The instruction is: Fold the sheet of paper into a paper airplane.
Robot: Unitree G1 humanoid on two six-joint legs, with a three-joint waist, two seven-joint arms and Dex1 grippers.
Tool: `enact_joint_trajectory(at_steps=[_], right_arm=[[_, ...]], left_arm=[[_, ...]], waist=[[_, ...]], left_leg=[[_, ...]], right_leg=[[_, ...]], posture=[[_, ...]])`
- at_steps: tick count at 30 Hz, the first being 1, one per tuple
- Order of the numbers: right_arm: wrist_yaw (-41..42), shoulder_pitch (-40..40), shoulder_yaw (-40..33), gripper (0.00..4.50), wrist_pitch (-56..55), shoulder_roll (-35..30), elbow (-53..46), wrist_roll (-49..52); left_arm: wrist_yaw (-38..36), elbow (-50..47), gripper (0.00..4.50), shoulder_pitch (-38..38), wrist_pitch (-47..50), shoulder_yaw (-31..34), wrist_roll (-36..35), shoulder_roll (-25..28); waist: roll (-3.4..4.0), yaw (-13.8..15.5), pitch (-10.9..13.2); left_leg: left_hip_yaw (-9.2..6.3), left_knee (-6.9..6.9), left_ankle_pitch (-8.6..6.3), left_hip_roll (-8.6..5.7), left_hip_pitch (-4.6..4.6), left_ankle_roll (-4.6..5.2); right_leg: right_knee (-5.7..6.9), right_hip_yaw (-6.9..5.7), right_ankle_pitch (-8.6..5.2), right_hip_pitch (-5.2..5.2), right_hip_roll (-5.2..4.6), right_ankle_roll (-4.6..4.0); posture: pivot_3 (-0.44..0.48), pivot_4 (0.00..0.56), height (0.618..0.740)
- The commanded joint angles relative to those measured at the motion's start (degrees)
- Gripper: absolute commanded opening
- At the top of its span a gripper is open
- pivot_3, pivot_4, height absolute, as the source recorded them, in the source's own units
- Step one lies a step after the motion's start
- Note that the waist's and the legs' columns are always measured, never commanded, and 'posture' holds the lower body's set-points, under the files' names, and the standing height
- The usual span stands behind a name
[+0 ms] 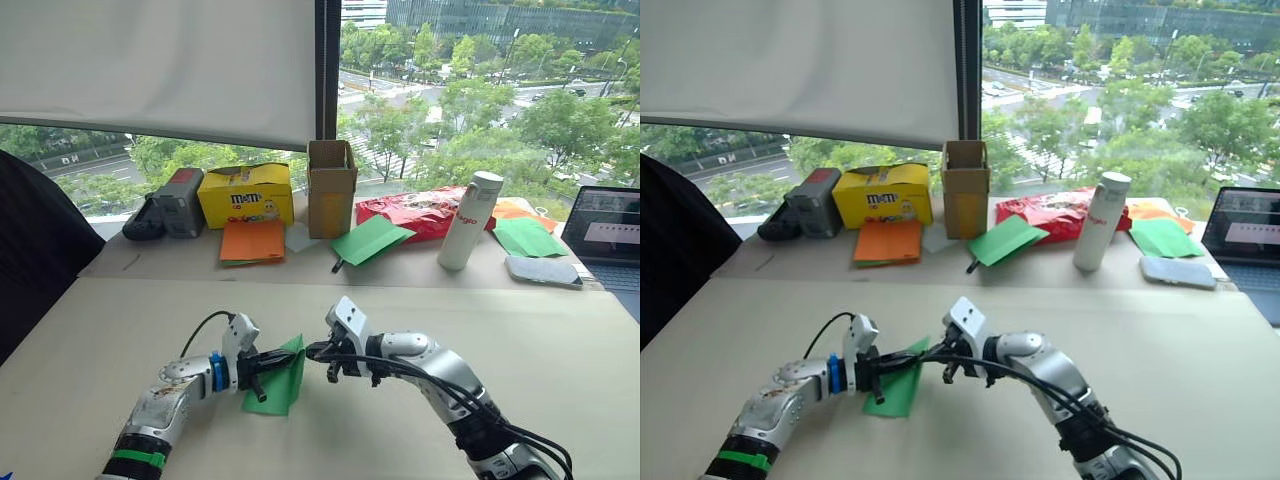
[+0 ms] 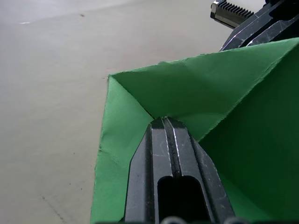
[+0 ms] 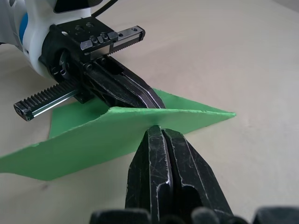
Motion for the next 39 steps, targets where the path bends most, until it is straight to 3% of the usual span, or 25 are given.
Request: enact_joint_trajectory(at_steps=[1,8,19,39], right_arm=[[0.53,-2.18,0.36,0.00,-2.35,1.46,0.58,-0.37],[1.09,-3.18,-0.51,0.00,-2.85,1.31,1.26,-0.57],[-0.05,-1.63,-1.26,0.00,-2.54,-0.26,1.89,-1.89],[0.56,0.21,-0.52,0.00,-6.41,0.15,10.15,-4.44]], left_arm=[[-0.37,-2.98,0.01,0.95,0.17,-0.84,-0.08,-0.12],[0.39,-5.65,0.01,2.24,1.43,-2.30,-0.06,-1.52],[-0.04,-1.42,0.01,-3.09,0.32,-5.85,1.93,-6.45],[-0.11,-5.74,0.01,1.59,0.97,2.38,-0.23,3.65]], waist=[[0.01,0.12,-0.01],[0.01,0.20,-0.01],[0.04,0.01,-0.03],[0.03,-0.23,-0.02]], left_leg=[[0.01,0.01,0.00,-0.02,0.00,0.00],[0.01,0.01,0.00,-0.07,-0.04,0.00],[0.04,0.01,0.00,-0.12,-0.08,0.00],[0.04,-0.03,0.00,0.01,0.00,0.00]], right_leg=[[0.00,0.00,0.00,0.00,0.00,0.00],[-0.02,0.00,0.00,0.01,-0.07,0.00],[-0.06,0.02,0.00,0.07,-0.04,0.00],[0.01,0.03,-0.01,0.08,0.02,0.01]], posture=[[0.000,0.150,0.656],[0.000,0.150,0.656],[0.000,0.150,0.656],[0.000,0.150,0.656]])
